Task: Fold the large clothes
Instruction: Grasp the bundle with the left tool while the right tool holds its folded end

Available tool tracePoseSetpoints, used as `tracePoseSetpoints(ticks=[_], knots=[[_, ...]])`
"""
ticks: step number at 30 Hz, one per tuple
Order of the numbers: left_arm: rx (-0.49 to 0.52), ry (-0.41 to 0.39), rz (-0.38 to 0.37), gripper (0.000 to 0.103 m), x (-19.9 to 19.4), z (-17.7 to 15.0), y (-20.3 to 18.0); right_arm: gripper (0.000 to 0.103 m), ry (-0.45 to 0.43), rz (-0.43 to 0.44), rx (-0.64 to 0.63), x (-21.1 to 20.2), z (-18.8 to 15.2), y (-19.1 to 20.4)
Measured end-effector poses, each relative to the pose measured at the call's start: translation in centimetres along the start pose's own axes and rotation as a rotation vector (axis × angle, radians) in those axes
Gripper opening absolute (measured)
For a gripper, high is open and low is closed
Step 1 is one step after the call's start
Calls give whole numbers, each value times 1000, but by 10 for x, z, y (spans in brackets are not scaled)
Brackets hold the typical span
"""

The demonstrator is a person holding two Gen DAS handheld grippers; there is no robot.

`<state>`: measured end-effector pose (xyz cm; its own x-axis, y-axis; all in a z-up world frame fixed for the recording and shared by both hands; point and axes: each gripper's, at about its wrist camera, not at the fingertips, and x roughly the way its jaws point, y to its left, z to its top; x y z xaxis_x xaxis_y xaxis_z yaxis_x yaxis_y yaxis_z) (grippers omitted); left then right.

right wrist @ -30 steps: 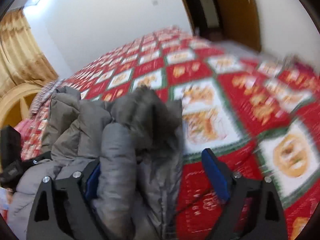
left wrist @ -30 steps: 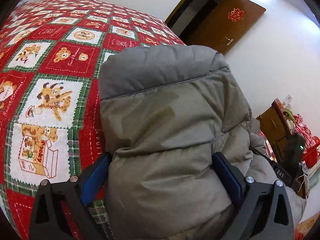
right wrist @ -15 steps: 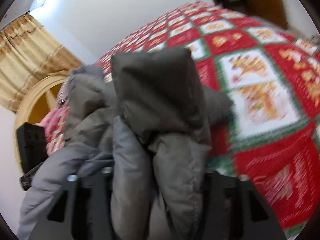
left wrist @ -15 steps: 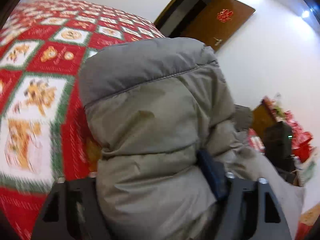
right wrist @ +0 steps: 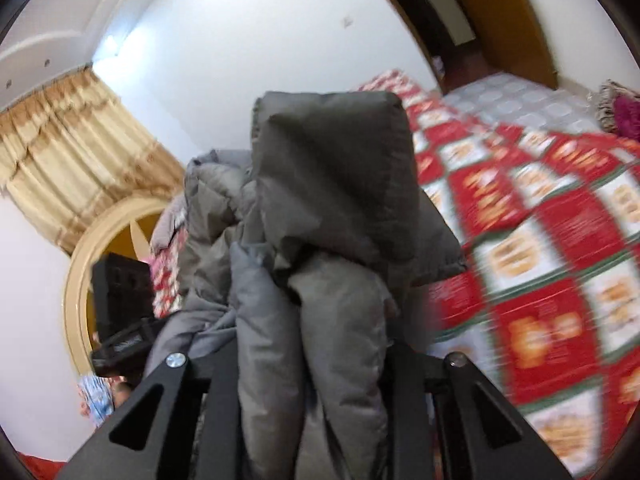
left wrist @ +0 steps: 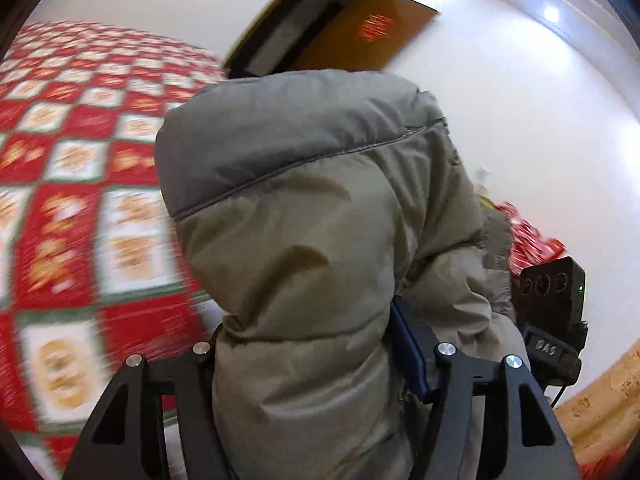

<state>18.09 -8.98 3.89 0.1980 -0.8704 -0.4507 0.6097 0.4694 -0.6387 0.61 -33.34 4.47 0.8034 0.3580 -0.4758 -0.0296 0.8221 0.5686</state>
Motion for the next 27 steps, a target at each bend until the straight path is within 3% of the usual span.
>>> tracePoseSetpoints(ticks=[2, 5, 9, 11, 15, 18, 20, 21, 24, 27], knots=[[40, 27, 23, 63, 36, 8, -22, 25, -39, -57, 13, -26, 17, -23], [74, 63, 98, 63, 84, 15, -30, 25, -25, -160, 47, -25, 29, -64], [115, 136, 322, 64, 154, 19, -22, 24, 17, -262, 72, 9, 31, -117], [92, 142, 388, 64, 165, 22, -9, 24, 45, -262, 109, 41, 30, -141], [51, 129, 437, 67, 165, 25, 20, 25, 75, -229, 121, 75, 33, -156], [-3, 102, 427, 70, 173, 27, 41, 27, 133, -194, 83, 98, 39, -158], [-45, 77, 386, 70, 165, 19, 45, 28, 188, -150, 89, 118, 43, -159], [-71, 77, 330, 70, 160, 16, 56, 28, 185, -131, 85, 123, 44, -159], [-91, 132, 185, 70, 153, 13, 75, 29, 174, -180, 59, 128, 42, -149], [-49, 179, 143, 70, 144, 14, 75, 30, 147, -211, 93, 121, 29, -143]])
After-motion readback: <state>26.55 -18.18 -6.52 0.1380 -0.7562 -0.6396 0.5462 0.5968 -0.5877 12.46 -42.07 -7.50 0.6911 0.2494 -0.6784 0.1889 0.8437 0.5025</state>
